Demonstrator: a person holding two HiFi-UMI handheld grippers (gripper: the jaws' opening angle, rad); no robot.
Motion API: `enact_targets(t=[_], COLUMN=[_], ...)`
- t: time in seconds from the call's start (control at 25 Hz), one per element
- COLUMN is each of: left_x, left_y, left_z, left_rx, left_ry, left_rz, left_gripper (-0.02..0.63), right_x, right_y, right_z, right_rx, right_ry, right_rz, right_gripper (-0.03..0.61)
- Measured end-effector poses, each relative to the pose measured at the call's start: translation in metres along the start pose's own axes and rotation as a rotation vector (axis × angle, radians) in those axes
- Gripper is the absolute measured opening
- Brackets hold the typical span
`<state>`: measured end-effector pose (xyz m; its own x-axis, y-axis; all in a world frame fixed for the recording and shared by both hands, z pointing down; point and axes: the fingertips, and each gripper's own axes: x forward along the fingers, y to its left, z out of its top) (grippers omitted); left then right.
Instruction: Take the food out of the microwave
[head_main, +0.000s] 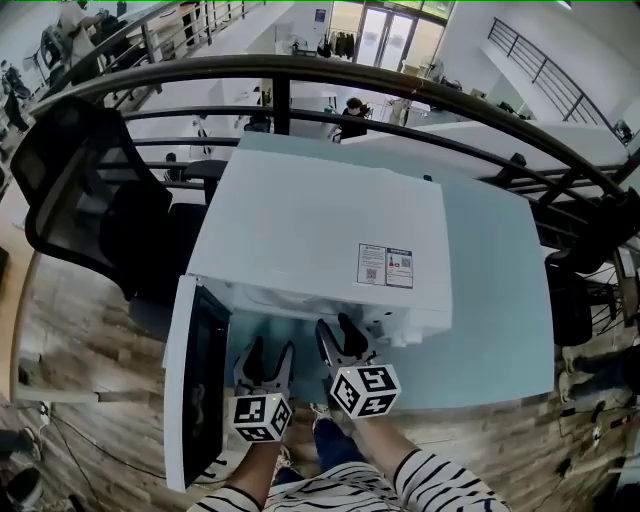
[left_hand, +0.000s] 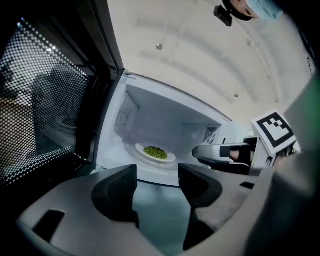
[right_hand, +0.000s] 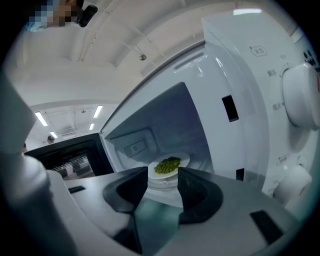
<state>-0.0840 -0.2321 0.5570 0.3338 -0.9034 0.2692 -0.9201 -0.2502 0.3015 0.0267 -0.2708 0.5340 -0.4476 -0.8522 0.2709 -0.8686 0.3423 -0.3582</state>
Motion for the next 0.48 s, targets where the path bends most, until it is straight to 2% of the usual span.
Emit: enact_targets(t=[0.48], left_x=[0.053], left_y=[0.025], left_z=[0.026], left_rx=[0.016], left_ry=[-0.014], left_rz=[-0.043], left_gripper=[0.239], right_x=[0.032], right_y=[-0.013], right_z=[-0.012], right_rx=[0.048], right_ry=[0.006], right_rz=[-0.06], right_gripper=[0.187])
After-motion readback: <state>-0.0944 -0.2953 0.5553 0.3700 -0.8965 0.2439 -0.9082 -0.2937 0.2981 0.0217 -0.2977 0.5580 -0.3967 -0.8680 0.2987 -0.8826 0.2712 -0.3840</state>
